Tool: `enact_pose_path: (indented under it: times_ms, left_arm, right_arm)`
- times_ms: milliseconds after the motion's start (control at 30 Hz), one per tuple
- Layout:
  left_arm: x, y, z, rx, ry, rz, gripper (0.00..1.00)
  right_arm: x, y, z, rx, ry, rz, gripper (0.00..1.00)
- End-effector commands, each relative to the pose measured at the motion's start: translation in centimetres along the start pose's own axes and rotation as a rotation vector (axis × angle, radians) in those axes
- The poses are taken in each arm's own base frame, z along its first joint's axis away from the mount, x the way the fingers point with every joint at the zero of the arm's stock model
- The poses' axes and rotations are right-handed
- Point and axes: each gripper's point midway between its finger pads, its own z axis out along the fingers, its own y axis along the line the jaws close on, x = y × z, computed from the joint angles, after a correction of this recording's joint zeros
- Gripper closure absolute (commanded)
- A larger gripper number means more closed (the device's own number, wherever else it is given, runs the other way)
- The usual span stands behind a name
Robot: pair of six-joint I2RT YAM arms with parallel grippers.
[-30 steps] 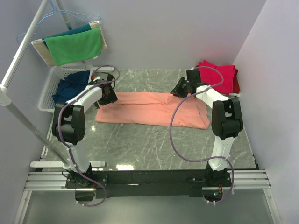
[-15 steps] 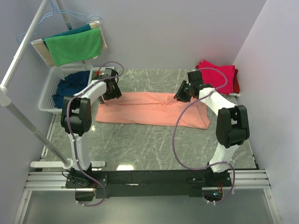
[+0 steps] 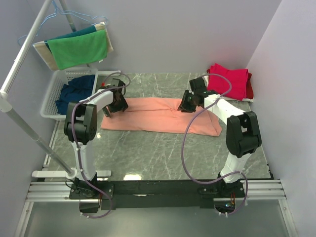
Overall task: Fold and stack the t-shirts
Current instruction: Fold the tshirt
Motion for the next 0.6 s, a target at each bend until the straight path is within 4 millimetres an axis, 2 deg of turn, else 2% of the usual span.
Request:
enact_pose_path:
  times_ms: [0, 33, 100, 133, 200, 233, 300, 367, 400, 467, 567]
  left_arm:
    - [4.2, 3.6, 0.5, -0.140, 0.065, 0.036, 0.11]
    - [5.2, 4.2, 0.1, -0.159, 0.077, 0.046, 0.11]
    - [6.1, 4.8, -0.8, -0.177, 0.073, 0.044, 0.11]
    - [7.2, 5.7, -0.9, -0.199, 0.091, 0.051, 0.11]
    - [7.9, 6.0, -2.0, -0.204, 0.081, 0.037, 0.11]
    - [9.0, 7.1, -2.1, -0.231, 0.101, 0.043, 0.10]
    - [9.3, 7.7, -3.2, -0.236, 0.096, 0.018, 0.10]
    - [10.8, 9.1, -3.9, -0.265, 0.124, 0.021, 0.10]
    - [10.9, 9.2, -4.8, -0.254, 0.118, 0.006, 0.10]
    - [12.3, 10.0, -6.0, -0.263, 0.154, 0.017, 0.10]
    - [13.9, 9.3, -8.9, -0.217, 0.169, 0.079, 0.11]
  right_arm:
    - [-0.9, 2.1, -1.4, -0.029, -0.039, -0.057, 0.66]
    - [-0.8, 2.1, -1.4, -0.029, -0.035, -0.061, 0.66]
    - [-0.8, 2.2, -1.3, -0.020, -0.033, -0.071, 0.66]
    - [-0.8, 2.1, -1.3, -0.015, -0.033, -0.070, 0.66]
    - [-0.8, 2.2, -1.4, -0.016, -0.032, -0.076, 0.66]
    - [-0.8, 2.1, -1.4, -0.015, -0.035, -0.077, 0.66]
    - [-0.8, 2.0, -1.5, -0.006, -0.034, -0.079, 0.66]
    - [-0.8, 1.8, -1.6, 0.007, -0.034, -0.079, 0.66]
    - [-1.0, 1.5, -1.8, 0.022, -0.047, -0.078, 0.66]
    - [-1.1, 1.1, -2.1, 0.051, -0.053, -0.071, 0.66]
    - [-1.9, -0.2, -2.7, 0.136, -0.085, -0.056, 0.66]
